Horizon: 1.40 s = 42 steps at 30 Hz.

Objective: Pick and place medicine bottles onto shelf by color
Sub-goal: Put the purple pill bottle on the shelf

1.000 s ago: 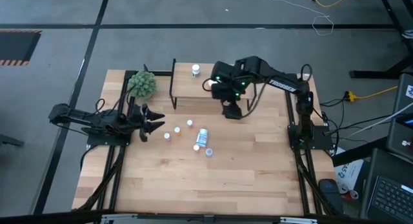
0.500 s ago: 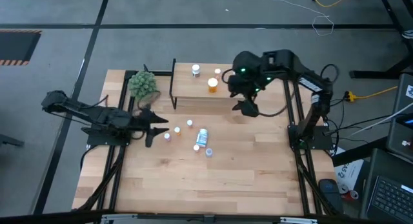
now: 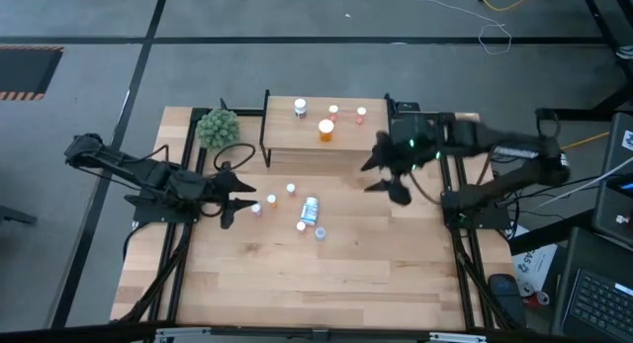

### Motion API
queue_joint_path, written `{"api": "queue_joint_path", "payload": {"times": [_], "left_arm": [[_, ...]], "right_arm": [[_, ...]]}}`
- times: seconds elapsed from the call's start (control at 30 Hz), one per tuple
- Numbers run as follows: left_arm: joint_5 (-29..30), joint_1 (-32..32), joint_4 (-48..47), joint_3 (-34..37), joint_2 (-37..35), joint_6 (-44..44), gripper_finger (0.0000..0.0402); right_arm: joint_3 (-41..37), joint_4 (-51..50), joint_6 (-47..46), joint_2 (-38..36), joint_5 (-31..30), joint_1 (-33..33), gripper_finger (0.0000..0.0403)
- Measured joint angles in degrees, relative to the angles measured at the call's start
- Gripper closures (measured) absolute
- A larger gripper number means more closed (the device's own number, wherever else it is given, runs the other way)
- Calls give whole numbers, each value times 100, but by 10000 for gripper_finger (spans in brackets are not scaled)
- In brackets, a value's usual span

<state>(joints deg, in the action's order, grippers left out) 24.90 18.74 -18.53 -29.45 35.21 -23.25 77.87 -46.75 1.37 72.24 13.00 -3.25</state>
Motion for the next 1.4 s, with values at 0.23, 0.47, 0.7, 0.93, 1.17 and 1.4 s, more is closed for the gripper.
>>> {"api": "queue_joint_path", "payload": {"times": [0.23,0.47,0.7,0.93,1.17,1.4], "left_arm": [[-211,124,-1139,0,9,-1081,228],[-211,291,-1255,2,432,-1074,228],[-209,361,-1228,2,1237,-1078,228],[38,357,-1123,2,1855,-1092,228],[131,352,-1014,2,2184,-1108,227],[225,352,-852,2,2330,-1110,227]], "right_arm": [[-3300,3610,-1204,-811,-13,218,130],[-4777,5715,-1902,-839,-216,282,130],[-4999,6067,-1909,-839,-215,282,130],[-4977,6084,-1892,-839,-199,282,130],[-4975,6080,-1891,-839,-199,282,130],[-4975,6073,-1855,-839,-199,282,130]]}}
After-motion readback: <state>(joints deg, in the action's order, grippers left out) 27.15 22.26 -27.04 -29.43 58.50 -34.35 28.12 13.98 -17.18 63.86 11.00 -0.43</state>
